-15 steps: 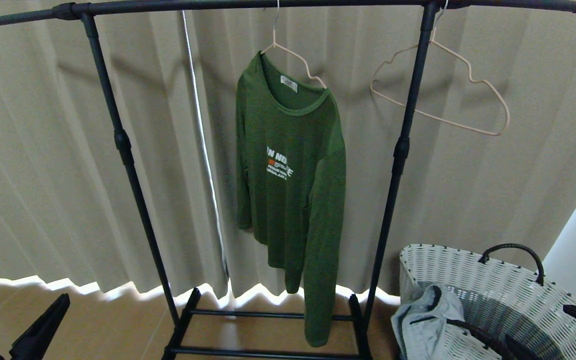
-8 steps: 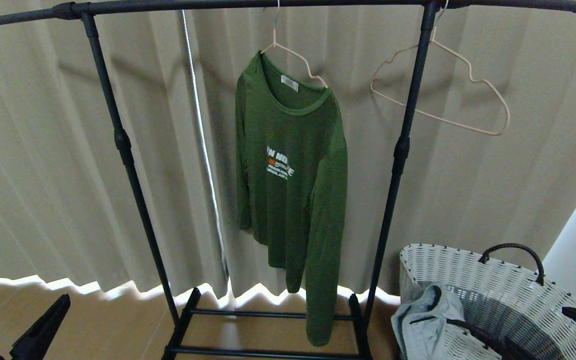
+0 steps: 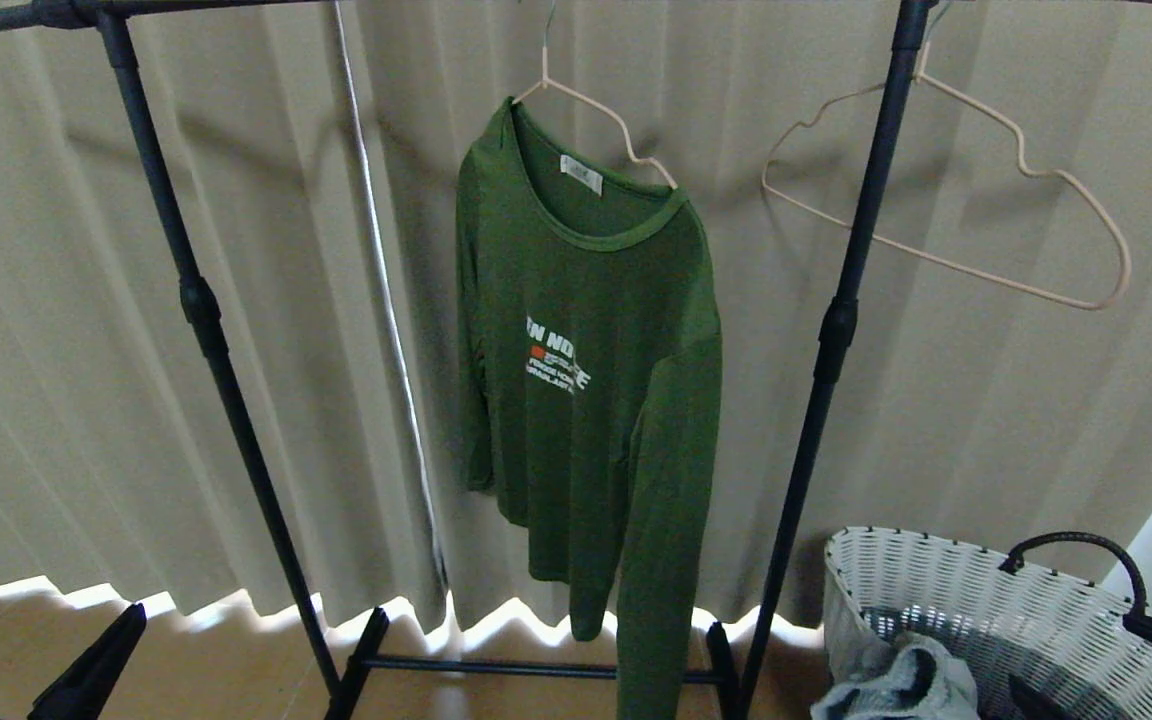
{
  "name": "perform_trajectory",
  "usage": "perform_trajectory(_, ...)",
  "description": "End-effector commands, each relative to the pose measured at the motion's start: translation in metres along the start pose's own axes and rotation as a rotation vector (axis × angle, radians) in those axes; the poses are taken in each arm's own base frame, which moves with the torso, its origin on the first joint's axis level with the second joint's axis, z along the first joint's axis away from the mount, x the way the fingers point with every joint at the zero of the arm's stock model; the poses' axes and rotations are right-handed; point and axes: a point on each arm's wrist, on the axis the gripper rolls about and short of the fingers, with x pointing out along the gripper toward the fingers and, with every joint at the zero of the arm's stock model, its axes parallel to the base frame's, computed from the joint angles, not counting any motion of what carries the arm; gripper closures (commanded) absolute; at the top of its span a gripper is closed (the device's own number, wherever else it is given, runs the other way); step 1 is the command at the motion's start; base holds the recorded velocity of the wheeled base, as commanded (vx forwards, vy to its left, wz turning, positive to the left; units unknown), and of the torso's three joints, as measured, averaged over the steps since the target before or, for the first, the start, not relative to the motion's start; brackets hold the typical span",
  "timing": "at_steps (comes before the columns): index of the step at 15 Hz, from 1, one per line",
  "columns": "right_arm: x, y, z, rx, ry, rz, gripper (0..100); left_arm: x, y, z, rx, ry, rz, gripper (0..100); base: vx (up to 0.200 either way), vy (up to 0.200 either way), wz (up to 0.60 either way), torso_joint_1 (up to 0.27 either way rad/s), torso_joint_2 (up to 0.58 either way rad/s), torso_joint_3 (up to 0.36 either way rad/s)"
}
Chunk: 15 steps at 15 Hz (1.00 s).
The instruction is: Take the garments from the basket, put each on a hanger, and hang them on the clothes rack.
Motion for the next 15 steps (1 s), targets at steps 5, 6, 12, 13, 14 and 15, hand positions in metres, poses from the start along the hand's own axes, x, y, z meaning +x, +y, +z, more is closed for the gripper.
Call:
perform_trajectory(5, 0.0001, 0.0007, -0.0024, -0.009, 0.01, 0.005, 0, -0.0036, -0.0001, 0.0012, -0.001, -0.027, -0.008, 0, 0.0, 0.0, 0.0, 0.0, 0.0, 0.0)
perform_trajectory(6, -0.0001, 0.001, -0.0041, -0.027, 0.014, 0.007, 0, -0.0034, -0.0003, 0.0009, 0.001, -0.022, -0.009, 0, 0.0, 0.0, 0.0, 0.0, 0.0, 0.0)
perform_trajectory(12, 0.0022, 0.0008, -0.0022, -0.035, 0.025, 0.008, 0, -0.0044, -0.0065, 0.0015, 0.03, -0.03, -0.107, 0, 0.0, 0.0, 0.0, 0.0, 0.0, 0.0)
perform_trajectory(13, 0.0043, 0.0003, -0.0004, -0.05, 0.036, 0.002, 0, -0.0042, -0.0065, 0.0018, 0.03, -0.03, -0.108, 0, 0.0, 0.0, 0.0, 0.0, 0.0, 0.0)
perform_trajectory(14, 0.0054, 0.0005, -0.0011, -0.078, 0.051, 0.004, 0, -0.0039, -0.0064, 0.0022, 0.03, -0.029, -0.105, 0, 0.0, 0.0, 0.0, 0.0, 0.0, 0.0)
perform_trajectory(15, 0.0076, 0.0, -0.0035, -0.111, 0.091, 0.003, 0, -0.0038, -0.0063, 0.0026, 0.028, -0.031, -0.105, 0, 0.0, 0.0, 0.0, 0.0, 0.0, 0.0)
